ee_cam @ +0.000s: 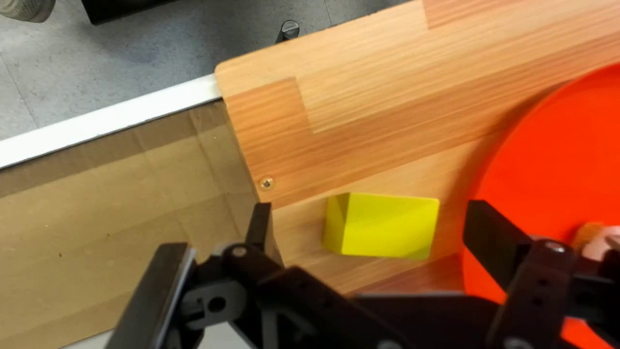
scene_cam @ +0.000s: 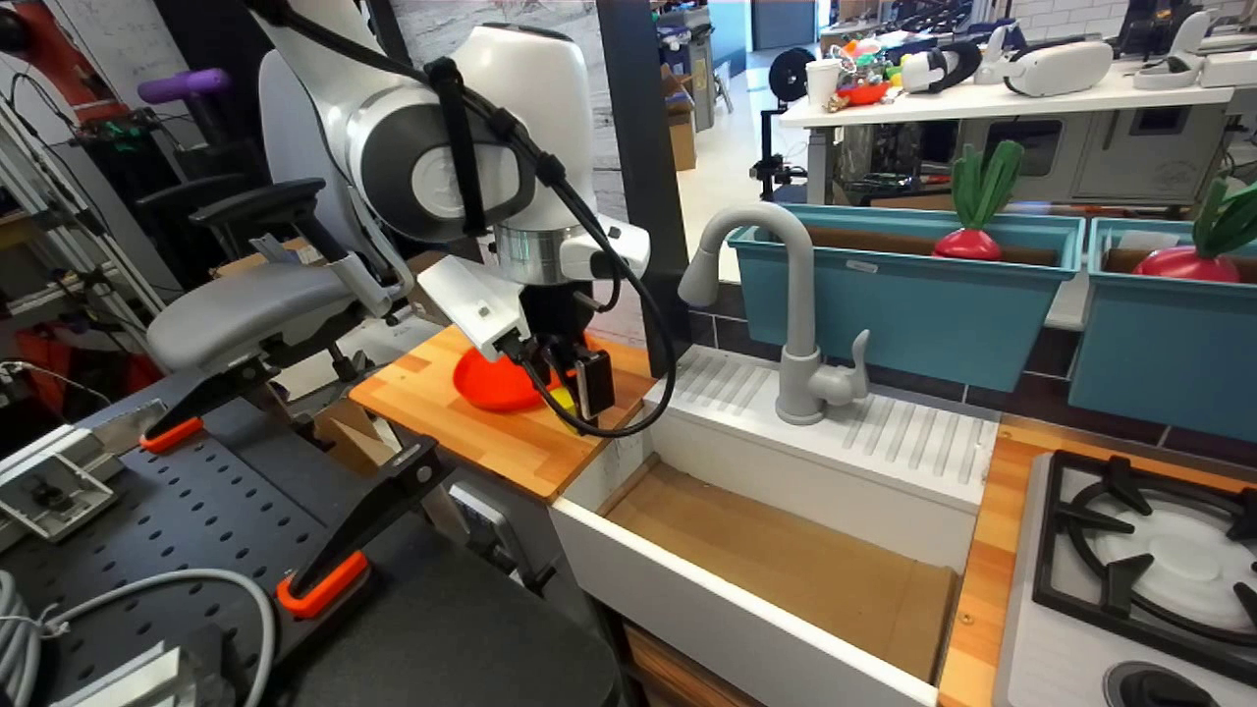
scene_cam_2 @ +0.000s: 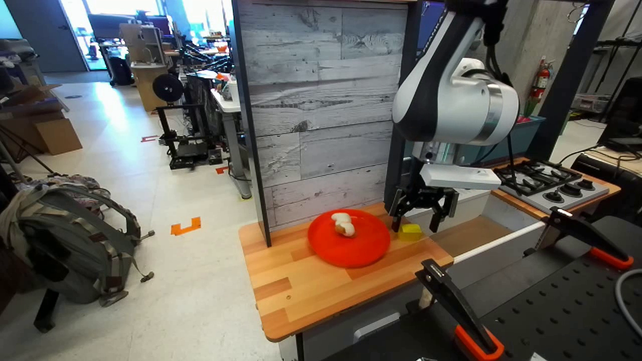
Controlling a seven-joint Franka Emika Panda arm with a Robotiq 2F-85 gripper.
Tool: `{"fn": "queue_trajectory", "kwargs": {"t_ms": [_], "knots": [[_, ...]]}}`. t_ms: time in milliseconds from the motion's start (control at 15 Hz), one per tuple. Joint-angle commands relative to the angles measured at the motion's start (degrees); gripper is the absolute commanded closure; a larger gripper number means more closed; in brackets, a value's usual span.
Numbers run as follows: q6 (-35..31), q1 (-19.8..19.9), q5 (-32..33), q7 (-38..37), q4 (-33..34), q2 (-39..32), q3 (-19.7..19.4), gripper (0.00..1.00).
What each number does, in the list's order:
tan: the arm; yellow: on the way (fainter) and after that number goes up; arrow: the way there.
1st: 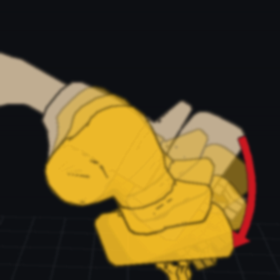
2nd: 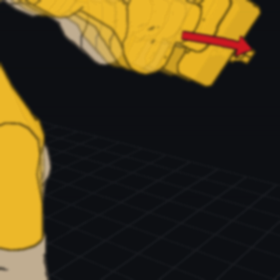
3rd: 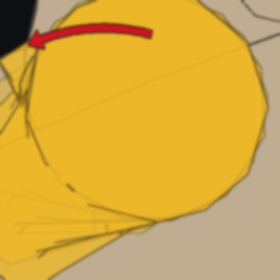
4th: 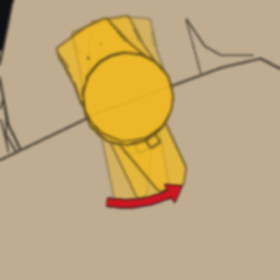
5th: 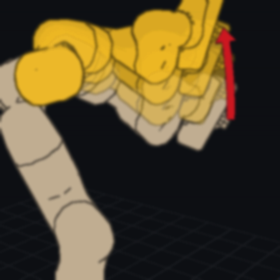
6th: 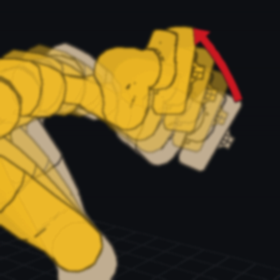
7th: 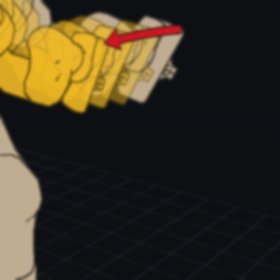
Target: Move the yellow block to the front left
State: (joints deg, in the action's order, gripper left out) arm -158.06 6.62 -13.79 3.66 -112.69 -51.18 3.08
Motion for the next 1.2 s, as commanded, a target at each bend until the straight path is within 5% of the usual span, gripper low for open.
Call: {"fn": "queue_trajectory", "kwargs": {"t_ms": [0, 733, 800, 933, 1133], "knots": [[-1.0, -0.6, 1.6, -2.1, 2.2, -1.9, -0.5, 0.00], [-0.6, 0.0, 1.7, -1.8, 2.1, -1.7, -0.4, 0.00], [-0.4, -0.1, 1.8, -1.9, 2.1, -1.7, -0.5, 0.25], [-0.3, 0.0, 1.8, -1.9, 2.1, -1.6, -0.6, 0.32], [-0.2, 0.1, 1.8, -1.9, 2.2, -1.6, -0.7, 0.58]]}}
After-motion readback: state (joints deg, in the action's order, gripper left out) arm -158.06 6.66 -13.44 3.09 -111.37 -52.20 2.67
